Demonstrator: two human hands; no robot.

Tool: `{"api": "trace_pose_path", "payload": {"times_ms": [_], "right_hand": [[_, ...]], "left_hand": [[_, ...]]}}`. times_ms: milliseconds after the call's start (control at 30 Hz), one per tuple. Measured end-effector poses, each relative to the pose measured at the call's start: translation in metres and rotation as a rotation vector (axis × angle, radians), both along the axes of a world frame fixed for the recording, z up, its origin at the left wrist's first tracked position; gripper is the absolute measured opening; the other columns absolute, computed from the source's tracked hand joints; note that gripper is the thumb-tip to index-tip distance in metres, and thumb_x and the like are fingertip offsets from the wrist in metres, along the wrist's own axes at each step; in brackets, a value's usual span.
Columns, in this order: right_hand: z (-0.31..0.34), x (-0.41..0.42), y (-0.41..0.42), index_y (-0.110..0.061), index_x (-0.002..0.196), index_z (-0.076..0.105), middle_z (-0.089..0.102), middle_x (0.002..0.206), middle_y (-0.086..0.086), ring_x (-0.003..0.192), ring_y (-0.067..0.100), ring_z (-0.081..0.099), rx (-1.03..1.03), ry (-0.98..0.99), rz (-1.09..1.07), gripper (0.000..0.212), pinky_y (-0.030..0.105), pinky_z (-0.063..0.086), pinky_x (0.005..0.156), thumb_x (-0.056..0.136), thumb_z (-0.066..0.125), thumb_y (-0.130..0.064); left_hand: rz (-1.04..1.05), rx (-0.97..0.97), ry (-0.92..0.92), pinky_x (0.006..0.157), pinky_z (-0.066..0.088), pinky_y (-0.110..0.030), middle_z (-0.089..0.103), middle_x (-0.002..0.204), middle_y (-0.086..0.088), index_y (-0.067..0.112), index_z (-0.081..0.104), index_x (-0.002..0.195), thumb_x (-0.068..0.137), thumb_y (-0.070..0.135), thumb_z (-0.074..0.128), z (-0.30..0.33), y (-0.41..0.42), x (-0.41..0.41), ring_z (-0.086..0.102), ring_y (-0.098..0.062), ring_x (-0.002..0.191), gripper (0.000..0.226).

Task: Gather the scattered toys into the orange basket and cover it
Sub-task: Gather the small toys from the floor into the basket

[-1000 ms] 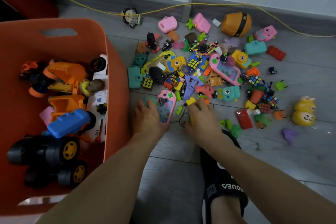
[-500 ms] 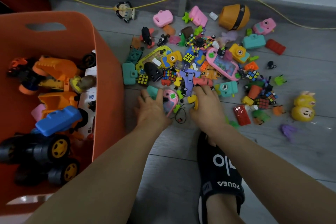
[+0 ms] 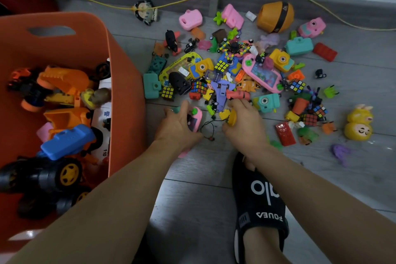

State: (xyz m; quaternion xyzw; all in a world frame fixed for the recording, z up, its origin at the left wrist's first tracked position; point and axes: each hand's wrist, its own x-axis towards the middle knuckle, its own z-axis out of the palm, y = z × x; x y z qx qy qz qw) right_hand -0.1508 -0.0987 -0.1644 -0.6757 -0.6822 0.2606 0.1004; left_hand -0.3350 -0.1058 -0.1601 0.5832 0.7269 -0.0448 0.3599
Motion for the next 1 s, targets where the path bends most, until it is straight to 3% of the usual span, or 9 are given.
{"api": "trace_pose_path", "payload": {"times_ms": [100,200,333,533,700,867,1000], "right_hand": [[-0.002,-0.005,0.004,-0.016,0.128,0.058,0.051,0.126,0.004,0.113,0.032,0.049,-0.121,-0.116,0.068,0.063,0.038,0.042,0.095,0.067,0.075,-0.011],[0.003,-0.014,0.011,-0.017,0.126,0.061,0.048,0.128,0.005,0.117,0.034,0.044,-0.180,-0.228,0.153,0.056,0.035,0.036,0.099,0.072,0.071,-0.007],[0.014,-0.027,0.021,-0.016,0.124,0.060,0.044,0.130,0.006,0.124,0.038,0.036,-0.279,-0.318,0.156,0.047,0.040,0.045,0.093,0.078,0.068,-0.008],[0.013,-0.041,0.024,-0.011,0.123,0.058,0.047,0.129,0.007,0.123,0.039,0.039,-0.282,-0.403,0.188,0.044,0.038,0.046,0.089,0.080,0.070,-0.012],[0.010,-0.031,0.022,-0.007,0.106,0.064,0.058,0.111,0.009,0.105,0.032,0.053,-0.218,-0.211,0.097,0.033,0.033,0.047,0.079,0.074,0.069,-0.010],[0.026,-0.028,0.025,-0.015,0.094,0.069,0.063,0.090,0.003,0.085,0.022,0.062,-0.339,0.065,-0.211,0.026,0.025,0.049,0.069,0.069,0.073,-0.010],[0.059,-0.027,0.033,-0.016,0.084,0.069,0.062,0.083,-0.002,0.079,0.024,0.068,-0.450,0.241,-0.328,0.026,0.044,0.061,0.067,0.062,0.082,-0.011]], "left_hand": [[0.060,0.014,-0.091,0.066,0.044,-0.031,0.047,0.100,-0.015,0.032,0.033,0.107,0.069,0.041,0.074,0.001,0.001,-0.001,0.055,-0.029,0.075,0.056],[0.129,0.033,-0.187,0.063,0.040,-0.027,0.049,0.096,-0.012,0.028,0.034,0.104,0.076,0.034,0.069,0.002,0.003,-0.003,0.052,-0.021,0.072,0.046],[0.149,0.023,-0.196,0.049,0.032,-0.024,0.046,0.087,-0.007,0.029,0.031,0.104,0.085,0.027,0.061,0.007,0.006,-0.002,0.051,-0.018,0.066,0.036],[0.298,0.002,-0.247,0.049,0.031,-0.024,0.052,0.091,-0.012,0.029,0.030,0.102,0.084,0.027,0.059,0.011,0.006,0.000,0.053,-0.021,0.067,0.034],[0.373,0.012,-0.309,0.048,0.030,-0.023,0.053,0.081,-0.003,0.026,0.032,0.104,0.087,0.025,0.058,0.023,0.010,0.002,0.050,-0.013,0.063,0.031],[0.346,0.036,-0.314,0.058,0.033,-0.030,0.052,0.081,-0.002,0.025,0.032,0.106,0.084,0.031,0.058,0.050,0.016,0.002,0.050,-0.013,0.068,0.034],[0.289,0.086,-0.349,0.061,0.033,-0.030,0.050,0.077,0.001,0.020,0.033,0.109,0.087,0.029,0.058,0.098,0.017,-0.001,0.048,-0.009,0.066,0.034]]}}
